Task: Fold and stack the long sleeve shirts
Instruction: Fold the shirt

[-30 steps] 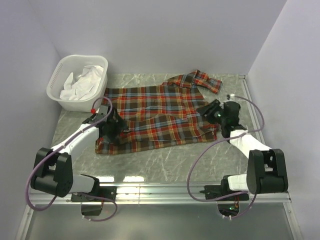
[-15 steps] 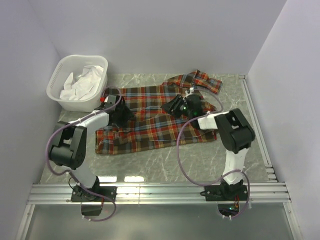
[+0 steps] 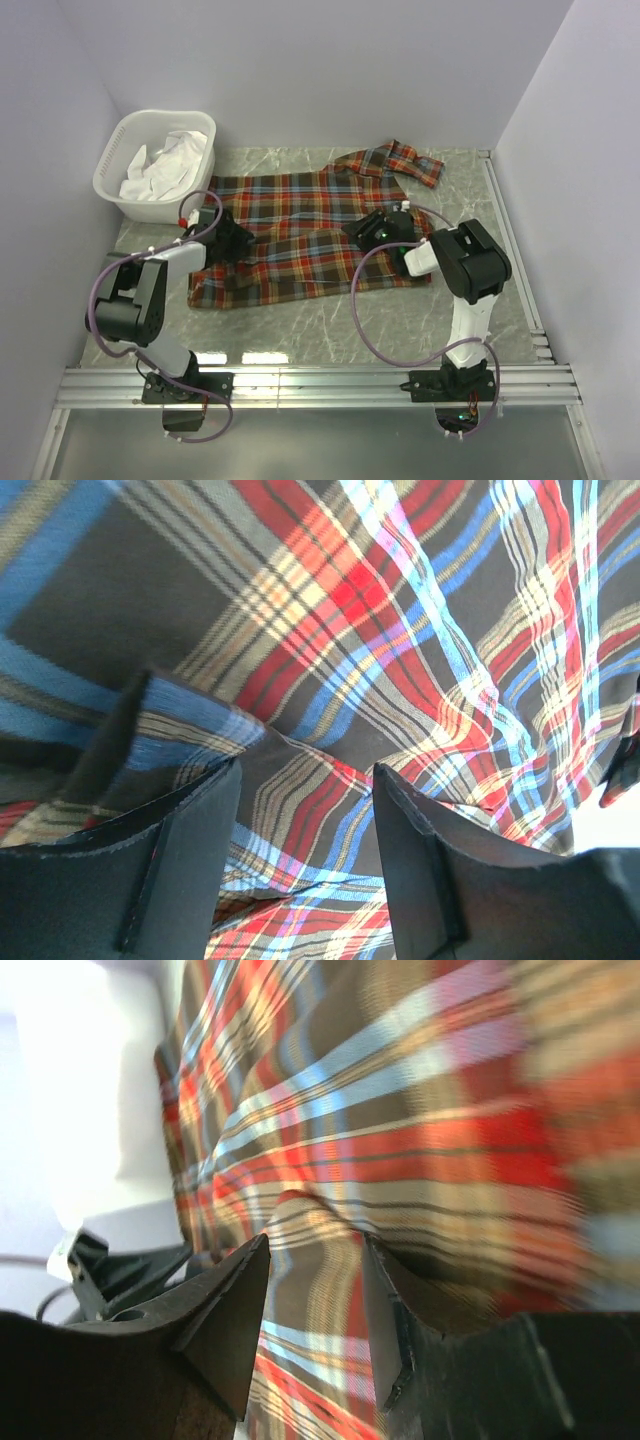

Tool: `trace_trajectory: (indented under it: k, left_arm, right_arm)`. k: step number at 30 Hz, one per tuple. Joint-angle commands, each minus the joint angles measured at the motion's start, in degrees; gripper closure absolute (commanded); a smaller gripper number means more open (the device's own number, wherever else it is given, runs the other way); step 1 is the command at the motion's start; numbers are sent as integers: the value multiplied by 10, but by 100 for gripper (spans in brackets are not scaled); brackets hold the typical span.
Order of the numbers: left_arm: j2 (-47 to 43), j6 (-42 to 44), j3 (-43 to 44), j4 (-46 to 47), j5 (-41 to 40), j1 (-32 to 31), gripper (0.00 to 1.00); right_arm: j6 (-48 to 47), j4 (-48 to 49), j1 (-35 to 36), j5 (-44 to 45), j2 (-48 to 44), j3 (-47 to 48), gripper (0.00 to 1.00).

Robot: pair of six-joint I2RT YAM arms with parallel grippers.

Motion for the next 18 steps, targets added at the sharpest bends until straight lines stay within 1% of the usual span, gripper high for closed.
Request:
trace_trajectory:
  k: [1, 3, 6, 8, 9, 11, 12, 14, 16, 18]
  left_arm:
    - [-24, -11, -41, -64, -55, 21, 37]
    - [-48, 0, -32, -72, -56, 24, 36]
    - [-79, 43, -5, -83, -49, 24, 35]
    - [-98, 75, 18, -116, -53, 24, 31]
    - [-106, 83, 40, -129, -56, 24, 30]
    - [-126, 96, 54, -169, -62, 24, 27]
    - [-154, 96, 57, -179, -66, 24, 27]
    - [-196, 87, 42, -213, -70, 24, 27]
    - [-222, 70, 19, -231, -69, 24, 29]
    - [-250, 59, -24, -249, -64, 24, 31]
  right_arm:
    - [-8, -35, -21, 77, -30, -36, 50]
    - [-12, -33, -32, 75, -41, -49, 50]
    - [-29, -33, -42, 54, -64, -55, 50]
    - [-60, -64, -43, 51, -85, -46, 50]
    - [-71, -78, -42, 48, -109, -42, 50]
    - [-92, -119, -42, 43, -138, -36, 50]
    - [-108, -131, -43, 34, -168, -35, 50]
    - [-127, -161, -43, 23, -210, -37, 50]
    - [-130, -189, -44, -3, -232, -40, 50]
    - [-135, -201, -44, -37, -256, -47, 50]
